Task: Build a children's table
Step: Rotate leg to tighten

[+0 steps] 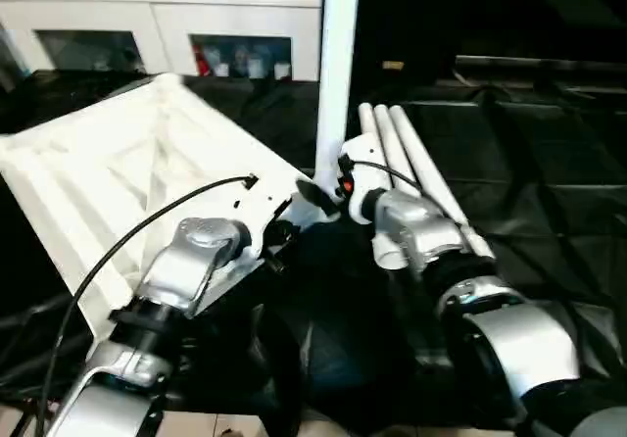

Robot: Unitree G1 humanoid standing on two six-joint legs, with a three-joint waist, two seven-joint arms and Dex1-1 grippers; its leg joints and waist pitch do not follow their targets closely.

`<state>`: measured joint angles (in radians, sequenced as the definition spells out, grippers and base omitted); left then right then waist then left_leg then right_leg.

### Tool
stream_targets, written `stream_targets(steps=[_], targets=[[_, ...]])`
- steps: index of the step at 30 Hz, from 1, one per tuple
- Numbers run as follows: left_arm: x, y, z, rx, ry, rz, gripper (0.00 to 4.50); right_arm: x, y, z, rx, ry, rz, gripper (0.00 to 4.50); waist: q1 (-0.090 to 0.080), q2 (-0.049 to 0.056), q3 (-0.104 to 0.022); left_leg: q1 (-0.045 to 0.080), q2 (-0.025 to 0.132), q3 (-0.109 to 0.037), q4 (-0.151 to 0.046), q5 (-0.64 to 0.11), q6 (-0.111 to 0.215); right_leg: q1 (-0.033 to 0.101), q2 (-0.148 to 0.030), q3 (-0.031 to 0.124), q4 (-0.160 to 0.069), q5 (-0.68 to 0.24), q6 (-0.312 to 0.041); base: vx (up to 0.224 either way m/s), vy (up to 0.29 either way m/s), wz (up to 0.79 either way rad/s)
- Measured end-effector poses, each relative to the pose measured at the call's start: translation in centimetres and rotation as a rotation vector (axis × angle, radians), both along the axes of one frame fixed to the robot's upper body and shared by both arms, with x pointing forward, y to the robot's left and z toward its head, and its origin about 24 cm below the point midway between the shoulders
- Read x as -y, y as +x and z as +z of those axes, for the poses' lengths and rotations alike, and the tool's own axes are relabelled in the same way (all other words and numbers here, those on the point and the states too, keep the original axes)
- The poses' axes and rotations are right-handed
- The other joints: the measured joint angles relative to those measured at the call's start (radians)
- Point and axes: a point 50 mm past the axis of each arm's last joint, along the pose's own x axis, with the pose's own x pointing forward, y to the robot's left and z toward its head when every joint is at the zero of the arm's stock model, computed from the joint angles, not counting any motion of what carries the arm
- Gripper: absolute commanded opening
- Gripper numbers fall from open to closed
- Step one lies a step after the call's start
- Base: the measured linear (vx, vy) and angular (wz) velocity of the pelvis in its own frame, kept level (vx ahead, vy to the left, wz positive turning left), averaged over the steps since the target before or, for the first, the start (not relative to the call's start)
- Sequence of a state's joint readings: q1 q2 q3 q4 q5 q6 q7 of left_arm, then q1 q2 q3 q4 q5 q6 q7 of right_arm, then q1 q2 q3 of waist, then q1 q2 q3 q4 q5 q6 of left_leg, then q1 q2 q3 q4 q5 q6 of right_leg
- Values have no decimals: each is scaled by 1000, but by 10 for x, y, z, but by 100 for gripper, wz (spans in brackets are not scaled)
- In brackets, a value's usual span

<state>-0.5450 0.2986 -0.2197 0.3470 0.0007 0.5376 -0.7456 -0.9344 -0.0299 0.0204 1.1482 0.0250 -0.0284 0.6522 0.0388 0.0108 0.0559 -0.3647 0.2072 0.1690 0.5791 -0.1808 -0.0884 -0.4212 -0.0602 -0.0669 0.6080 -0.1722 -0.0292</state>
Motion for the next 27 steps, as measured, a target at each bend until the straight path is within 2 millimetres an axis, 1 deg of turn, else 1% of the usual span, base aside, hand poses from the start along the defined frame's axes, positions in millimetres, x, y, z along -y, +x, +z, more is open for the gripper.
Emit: stream_targets(steps=[3, 7, 10, 12, 15, 18, 22, 23, 26, 27], targets=[[-3, -5, -1, 3, -7, -65, 0, 11, -3, 7, 13, -34, 161, 400, 12, 2, 1, -2, 0, 0, 1, 0, 0, 0, 0, 0, -1, 0, 0, 0, 0, 0], [-8, -11, -2, 0, -14, -155, 0, 25, -10, 9, 6, -72, 321, 400, 26, 3, 2, -2, 1, 1, 3, 0, 0, 1, 0, -1, 0, 0, 0, 0, 0, 0], [-10, -15, -3, 6, -18, -206, 0, 33, -14, 9, -8, -88, 399, 400, 33, 3, 2, -3, 1, 1, 5, 0, 0, 1, 0, -1, 1, 0, 0, 0, 0, 0], [-10, -19, -4, -4, -24, -255, 0, 41, -19, 8, -30, -106, 463, 400, 43, 5, 3, -2, 1, 1, 7, 0, 0, 2, -1, 0, 2, 0, 0, 0, 0, 0], [-9, -23, -4, -17, -28, -298, 0, 49, -24, 6, -44, -129, 513, 400, 51, 5, 3, -2, 2, 1, 8, 0, 0, 3, -1, 0, 3, 0, 0, 0, 0, 0], [-11, -24, -4, -25, -32, -322, 0, 54, -26, 5, -55, -148, 526, 400, 51, 6, 4, -2, 2, 1, 8, 0, 0, 3, -1, 0, 4, 0, 0, 0, 0, 0], [-11, -27, -3, -26, -32, -359, 0, 59, -31, -3, -93, -183, 539, 400, 54, 7, 4, -3, 2, 1, 8, 0, 0, 3, -1, 0, 3, 0, 0, 0, 0, 0], [-11, -28, -4, -26, -33, -366, 0, 60, -32, -4, -98, -192, 540, 375, 54, 8, 5, -4, 2, 1, 9, 0, 0, 3, -1, 0, 3, 0, 0, 0, 0, 0], [-12, -29, -3, -24, -34, -383, 0, 61, -33, -7, -112, -206, 540, 355, 54, 11, 7, -4, 2, 1, 10, 0, 1, 3, -1, 0, 3, 0, 0, 0, 0, 0], [-12, -30, -3, -24, -34, -385, 0, 61, -33, -7, -113, -210, 543, 355, 54, 11, 7, -4, 2, 1, 10, 0, 1, 3, -1, 0, 3, 0, 0, 0, 0, 0]])
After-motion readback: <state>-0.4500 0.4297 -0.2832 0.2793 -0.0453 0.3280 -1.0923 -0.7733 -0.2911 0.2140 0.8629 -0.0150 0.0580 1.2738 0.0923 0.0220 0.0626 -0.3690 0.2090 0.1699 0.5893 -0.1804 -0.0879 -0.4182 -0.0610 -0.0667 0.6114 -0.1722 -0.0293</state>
